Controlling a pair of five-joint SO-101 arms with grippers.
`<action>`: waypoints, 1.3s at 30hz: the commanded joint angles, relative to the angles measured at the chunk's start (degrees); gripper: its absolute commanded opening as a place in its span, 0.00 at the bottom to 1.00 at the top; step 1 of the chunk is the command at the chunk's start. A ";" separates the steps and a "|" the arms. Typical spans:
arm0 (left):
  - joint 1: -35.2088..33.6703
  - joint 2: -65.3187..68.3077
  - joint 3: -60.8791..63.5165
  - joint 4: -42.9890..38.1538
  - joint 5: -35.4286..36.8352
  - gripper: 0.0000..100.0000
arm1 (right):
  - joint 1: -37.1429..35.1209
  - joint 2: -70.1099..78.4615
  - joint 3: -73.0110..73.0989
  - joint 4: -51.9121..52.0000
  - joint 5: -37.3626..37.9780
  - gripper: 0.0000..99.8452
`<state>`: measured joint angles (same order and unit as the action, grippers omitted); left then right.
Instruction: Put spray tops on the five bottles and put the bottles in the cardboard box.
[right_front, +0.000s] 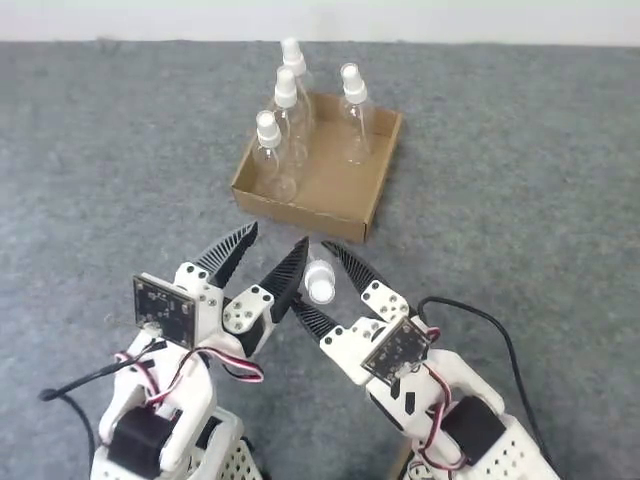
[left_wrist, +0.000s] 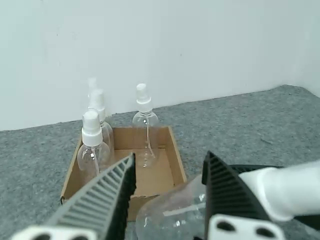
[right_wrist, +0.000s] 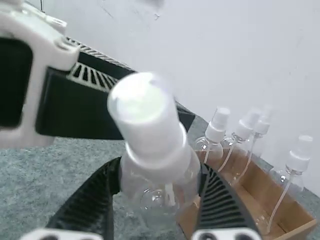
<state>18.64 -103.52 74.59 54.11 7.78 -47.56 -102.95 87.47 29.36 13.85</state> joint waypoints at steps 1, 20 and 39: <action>-1.85 -0.88 -1.45 0.70 -0.26 0.21 | 0.13 0.57 -0.35 -0.22 0.70 0.04; -29.27 -0.88 -0.66 -5.80 13.63 0.21 | 5.32 0.66 -4.13 -0.13 0.53 0.04; -28.92 -0.88 4.26 -11.69 13.63 0.21 | 13.67 21.76 -22.68 -0.40 0.35 0.04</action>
<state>-10.20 -103.52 79.52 44.26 20.70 -35.60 -88.44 71.91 29.45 13.93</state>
